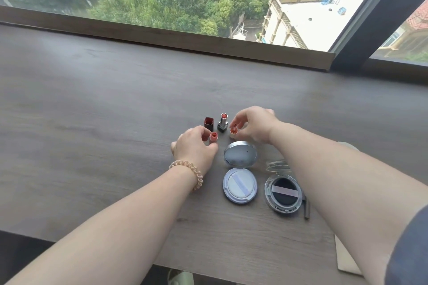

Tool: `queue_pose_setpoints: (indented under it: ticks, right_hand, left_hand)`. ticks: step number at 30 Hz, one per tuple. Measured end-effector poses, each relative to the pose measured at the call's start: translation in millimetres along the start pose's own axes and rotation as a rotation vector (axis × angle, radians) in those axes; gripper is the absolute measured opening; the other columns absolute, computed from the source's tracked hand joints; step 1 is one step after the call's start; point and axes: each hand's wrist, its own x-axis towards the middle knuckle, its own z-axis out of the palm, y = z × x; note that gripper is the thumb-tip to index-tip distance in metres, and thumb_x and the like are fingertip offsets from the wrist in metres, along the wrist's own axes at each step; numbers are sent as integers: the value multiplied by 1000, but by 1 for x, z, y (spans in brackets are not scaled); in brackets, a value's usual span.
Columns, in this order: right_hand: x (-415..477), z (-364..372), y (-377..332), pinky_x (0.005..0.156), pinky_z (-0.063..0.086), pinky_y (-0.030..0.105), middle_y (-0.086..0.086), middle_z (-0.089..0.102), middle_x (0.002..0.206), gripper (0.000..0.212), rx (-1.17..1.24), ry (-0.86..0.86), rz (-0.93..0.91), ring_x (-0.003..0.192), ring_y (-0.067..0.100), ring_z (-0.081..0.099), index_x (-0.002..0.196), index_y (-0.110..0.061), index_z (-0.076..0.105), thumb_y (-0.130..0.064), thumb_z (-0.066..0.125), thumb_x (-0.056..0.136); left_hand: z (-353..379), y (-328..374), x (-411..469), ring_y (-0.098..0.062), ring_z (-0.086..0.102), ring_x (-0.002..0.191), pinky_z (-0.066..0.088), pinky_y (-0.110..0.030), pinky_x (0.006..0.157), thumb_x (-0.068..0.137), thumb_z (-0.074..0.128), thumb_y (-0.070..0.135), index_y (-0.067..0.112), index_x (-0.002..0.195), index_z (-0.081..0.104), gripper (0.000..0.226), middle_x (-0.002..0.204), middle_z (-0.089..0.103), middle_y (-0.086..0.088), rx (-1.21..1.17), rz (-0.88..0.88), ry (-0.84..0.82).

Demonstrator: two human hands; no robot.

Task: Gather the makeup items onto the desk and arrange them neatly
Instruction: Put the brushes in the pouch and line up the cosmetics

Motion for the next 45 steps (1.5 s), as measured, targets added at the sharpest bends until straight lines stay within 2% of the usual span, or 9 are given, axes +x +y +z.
queue_pose_setpoints:
  ticks: [7, 10, 15, 19, 26, 35, 40, 42, 45]
  right_hand:
    - [-27, -26, -24, 92, 40, 40, -15, 67, 70, 12, 284, 339, -53, 75, 2, 59, 78, -26, 64, -34, 71, 71]
    - [-44, -20, -65, 86, 43, 36, -16, 65, 65, 10, 264, 286, -177, 68, -4, 56, 76, -26, 63, -31, 70, 70]
    - [-53, 33, -102, 87, 35, 34, -10, 69, 79, 6, -39, 118, -199, 90, 13, 62, 80, -28, 60, -33, 61, 77]
    - [-56, 68, -112, 84, 37, 35, -3, 70, 94, 14, -154, 151, -123, 99, 22, 58, 89, -25, 64, -34, 55, 84]
    - [-49, 85, -114, 85, 28, 39, -2, 68, 98, 25, -346, 205, -24, 109, 24, 42, 97, -25, 69, -38, 51, 87]
    - [-52, 86, -114, 92, 24, 40, -4, 62, 105, 28, -314, 223, 32, 114, 22, 39, 101, -27, 65, -46, 56, 83]
    - [-64, 61, -109, 95, 20, 39, -8, 58, 111, 53, -341, 153, -6, 120, 20, 34, 112, -32, 59, -56, 71, 66]
    - [-70, 40, -104, 94, 21, 39, -11, 59, 110, 49, -325, 155, -10, 122, 19, 34, 110, -35, 61, -53, 72, 65]
    - [-66, 4, -87, 87, 26, 36, -15, 64, 94, 28, -110, 318, 100, 113, 16, 45, 96, -34, 66, -45, 66, 70]
  left_hand:
    - [-35, -28, -19, -13, 61, 89, 27, -27, 84, 78, 63, 34, 25, 80, 62, 10, 78, 62, 15, -55, -56, 64]
    - [-52, -45, -19, -15, 61, 80, 42, -37, 92, 76, 64, 35, 25, 76, 61, 10, 68, 59, 17, -75, -81, 105]
    - [-69, -58, -23, -14, 58, 77, 37, -34, 91, 78, 63, 36, 27, 76, 59, 10, 67, 58, 18, -50, -100, 129]
    - [-71, -68, -30, -14, 59, 78, 33, -32, 87, 79, 63, 37, 25, 79, 62, 12, 75, 64, 14, -50, -142, 130]
    - [-66, -86, -37, -12, 62, 76, 41, -39, 95, 76, 65, 37, 25, 74, 61, 13, 66, 60, 18, -64, -127, 61]
    - [-64, -94, -37, -14, 63, 85, 37, -33, 91, 76, 65, 39, 24, 79, 63, 15, 75, 64, 15, -33, -72, 70]
    - [-76, -94, -41, -9, 58, 93, 27, -30, 87, 66, 64, 46, 31, 93, 59, 32, 88, 63, 16, -81, -16, -13]
    - [-89, -90, -39, -10, 57, 96, 28, -32, 93, 59, 55, 49, 34, 99, 57, 43, 95, 63, 15, -198, 43, -39]
    - [-106, -76, -12, -13, 60, 92, 37, -47, 102, 59, 49, 40, 37, 86, 57, 28, 89, 63, 16, -377, 46, -26]
